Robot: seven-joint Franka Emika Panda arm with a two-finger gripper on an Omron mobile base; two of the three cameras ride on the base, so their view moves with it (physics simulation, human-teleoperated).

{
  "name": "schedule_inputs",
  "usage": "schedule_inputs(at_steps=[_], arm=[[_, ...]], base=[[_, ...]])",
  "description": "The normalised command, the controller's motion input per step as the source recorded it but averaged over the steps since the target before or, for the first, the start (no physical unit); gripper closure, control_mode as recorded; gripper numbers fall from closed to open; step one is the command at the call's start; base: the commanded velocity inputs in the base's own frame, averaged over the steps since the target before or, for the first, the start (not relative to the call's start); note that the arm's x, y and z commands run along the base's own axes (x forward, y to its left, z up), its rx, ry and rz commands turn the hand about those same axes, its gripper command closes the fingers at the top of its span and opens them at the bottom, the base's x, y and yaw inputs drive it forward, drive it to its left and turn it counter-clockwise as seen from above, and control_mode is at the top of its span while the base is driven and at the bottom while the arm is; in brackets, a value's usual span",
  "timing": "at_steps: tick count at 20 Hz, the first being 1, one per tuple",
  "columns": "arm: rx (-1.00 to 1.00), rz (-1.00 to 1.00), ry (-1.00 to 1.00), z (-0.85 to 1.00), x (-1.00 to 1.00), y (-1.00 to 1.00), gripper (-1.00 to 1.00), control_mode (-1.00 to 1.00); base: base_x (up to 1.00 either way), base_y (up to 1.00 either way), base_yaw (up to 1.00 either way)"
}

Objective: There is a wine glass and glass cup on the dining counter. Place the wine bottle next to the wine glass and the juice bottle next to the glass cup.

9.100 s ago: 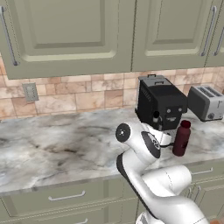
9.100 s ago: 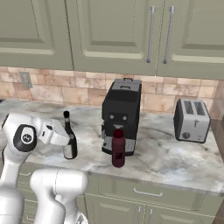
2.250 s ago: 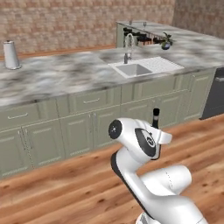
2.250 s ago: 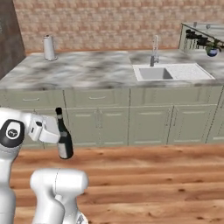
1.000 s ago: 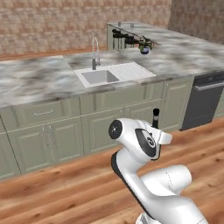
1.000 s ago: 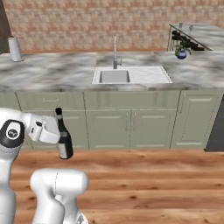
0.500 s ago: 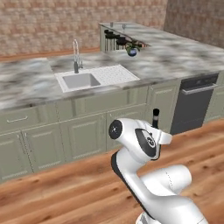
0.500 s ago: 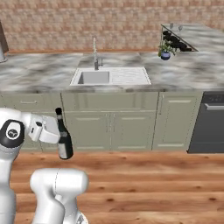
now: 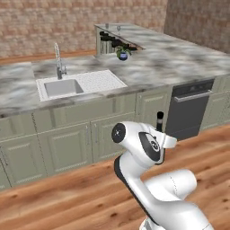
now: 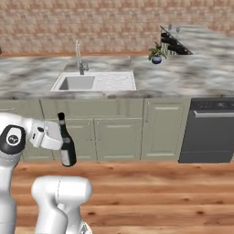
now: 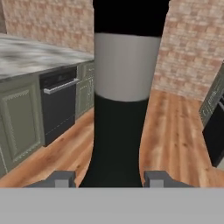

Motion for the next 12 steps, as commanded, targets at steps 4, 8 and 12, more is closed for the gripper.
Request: schedule_inputs(at_steps=[4,8,12], arm=[[0.00,0.00,0.00,0.00,0.00,0.00,1.00,1.00],[0.00,0.00,0.00,0.00,0.00,0.00,1.00,1.00],[0.00,0.00,0.00,0.00,0.00,0.00,1.00,1.00]], base=[[0.47,-0.62,0.00],[0.47,-0.62,0.00],[0.45,-0.62,0.00]])
